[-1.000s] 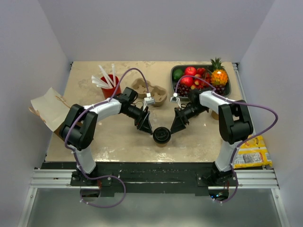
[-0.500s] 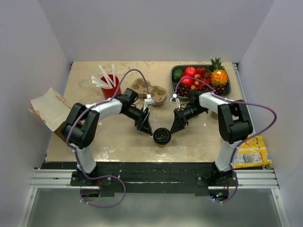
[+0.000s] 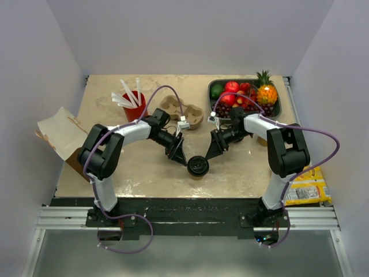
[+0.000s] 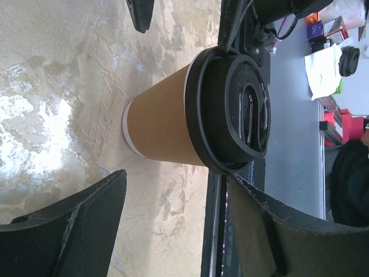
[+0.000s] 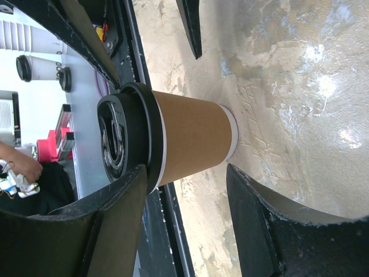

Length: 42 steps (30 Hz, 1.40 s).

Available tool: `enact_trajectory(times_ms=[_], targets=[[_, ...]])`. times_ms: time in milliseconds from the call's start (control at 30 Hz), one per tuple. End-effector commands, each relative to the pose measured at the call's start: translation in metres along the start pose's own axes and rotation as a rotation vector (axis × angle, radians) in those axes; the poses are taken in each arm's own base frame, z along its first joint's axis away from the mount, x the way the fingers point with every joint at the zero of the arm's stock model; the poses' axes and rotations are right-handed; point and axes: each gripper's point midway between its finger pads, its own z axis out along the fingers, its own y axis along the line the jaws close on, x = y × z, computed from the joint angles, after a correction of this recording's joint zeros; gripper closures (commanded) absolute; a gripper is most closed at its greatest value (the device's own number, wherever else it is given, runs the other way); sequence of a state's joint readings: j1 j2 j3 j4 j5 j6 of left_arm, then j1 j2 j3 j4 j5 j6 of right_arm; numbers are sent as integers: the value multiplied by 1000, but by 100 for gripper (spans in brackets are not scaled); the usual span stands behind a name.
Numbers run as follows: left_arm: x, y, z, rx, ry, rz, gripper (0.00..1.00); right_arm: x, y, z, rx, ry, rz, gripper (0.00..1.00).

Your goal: Pack the takeout coffee

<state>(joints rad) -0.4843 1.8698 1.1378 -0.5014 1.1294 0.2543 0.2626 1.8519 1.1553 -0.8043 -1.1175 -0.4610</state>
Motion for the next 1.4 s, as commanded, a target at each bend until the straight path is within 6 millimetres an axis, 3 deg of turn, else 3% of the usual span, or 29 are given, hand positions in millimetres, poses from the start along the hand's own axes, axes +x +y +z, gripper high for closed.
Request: enact_trajectory(times_ms=[0, 400, 933, 1367], targets=[[-15, -4, 4, 29, -17, 58, 26, -1, 2, -3, 11, -5, -29, 40], [-8, -6, -6, 44, 29, 56, 24, 2, 2, -3, 25, 11, -40, 40], [-10, -10, 6, 76, 58, 81, 23, 8, 4, 1, 40, 37, -54, 39], [-6, -10, 0, 98, 97, 81, 20, 4, 5, 3, 53, 37, -68, 39]])
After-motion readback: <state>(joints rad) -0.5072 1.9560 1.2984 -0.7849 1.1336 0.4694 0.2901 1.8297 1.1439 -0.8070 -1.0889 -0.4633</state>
